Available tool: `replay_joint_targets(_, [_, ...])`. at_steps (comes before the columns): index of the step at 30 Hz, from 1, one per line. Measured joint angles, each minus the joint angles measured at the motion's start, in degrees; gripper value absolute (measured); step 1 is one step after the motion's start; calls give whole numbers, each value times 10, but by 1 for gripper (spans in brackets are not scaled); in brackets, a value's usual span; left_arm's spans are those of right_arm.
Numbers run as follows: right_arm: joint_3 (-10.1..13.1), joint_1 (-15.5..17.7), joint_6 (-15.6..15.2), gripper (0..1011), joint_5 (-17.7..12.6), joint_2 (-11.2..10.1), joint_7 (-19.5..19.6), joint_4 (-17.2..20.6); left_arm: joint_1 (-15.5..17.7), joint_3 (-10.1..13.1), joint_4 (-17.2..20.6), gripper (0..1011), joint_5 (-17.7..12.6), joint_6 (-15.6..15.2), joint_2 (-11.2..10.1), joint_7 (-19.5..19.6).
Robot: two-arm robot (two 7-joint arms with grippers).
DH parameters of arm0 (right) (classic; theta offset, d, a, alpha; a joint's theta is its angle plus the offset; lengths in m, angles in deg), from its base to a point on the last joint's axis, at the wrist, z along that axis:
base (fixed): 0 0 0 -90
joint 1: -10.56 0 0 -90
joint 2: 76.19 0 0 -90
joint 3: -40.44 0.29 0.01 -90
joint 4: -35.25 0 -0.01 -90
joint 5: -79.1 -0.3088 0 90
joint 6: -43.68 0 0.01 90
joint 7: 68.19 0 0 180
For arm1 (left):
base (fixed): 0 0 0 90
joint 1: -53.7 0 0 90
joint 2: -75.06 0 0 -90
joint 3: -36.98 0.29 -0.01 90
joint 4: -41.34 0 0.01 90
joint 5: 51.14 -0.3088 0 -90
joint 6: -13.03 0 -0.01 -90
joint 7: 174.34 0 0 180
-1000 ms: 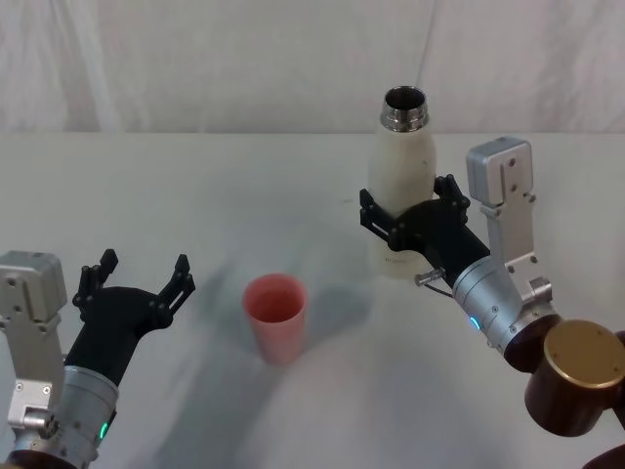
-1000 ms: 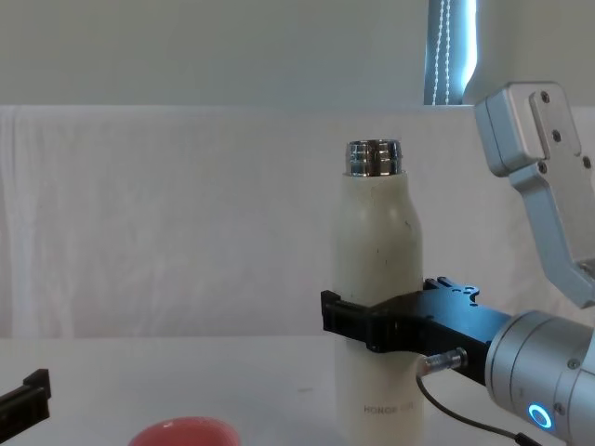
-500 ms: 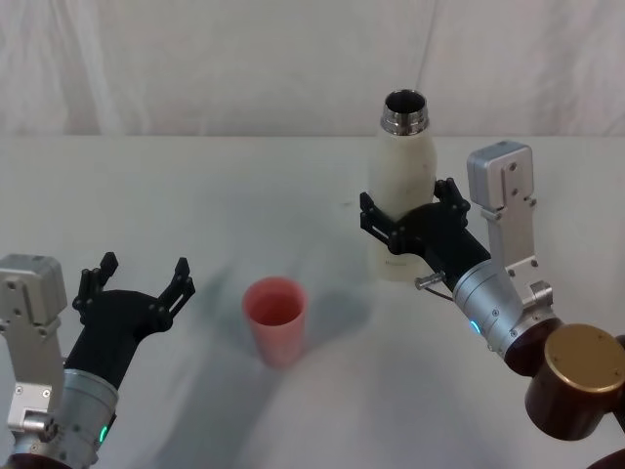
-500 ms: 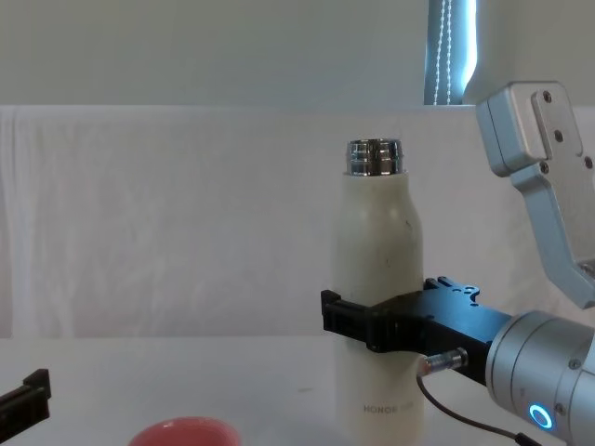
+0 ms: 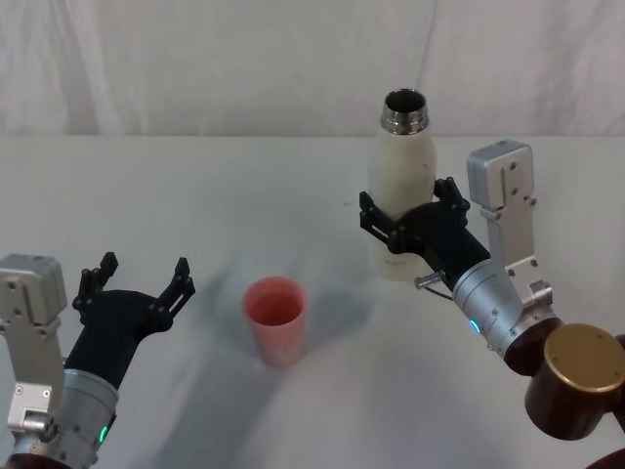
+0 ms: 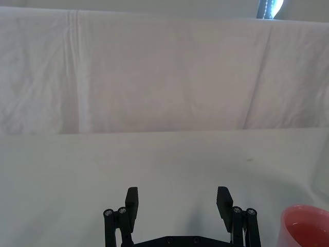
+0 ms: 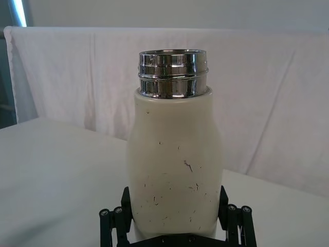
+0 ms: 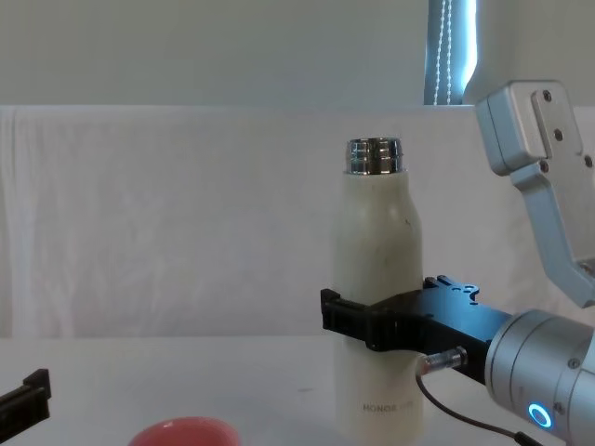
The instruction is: Grasp the thermos with one hand and pour water into the cup lid.
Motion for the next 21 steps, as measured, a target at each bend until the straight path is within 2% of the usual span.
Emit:
replay_joint_targets(8, [-14, 0, 12, 959, 39, -7, 15, 0, 0, 0, 0, 1001, 0, 0, 0, 0])
replay_joint_targets(21, [-43, -3, 27, 959, 154, -27, 39, 6, 0, 0, 0, 1001, 0, 0, 0, 0])
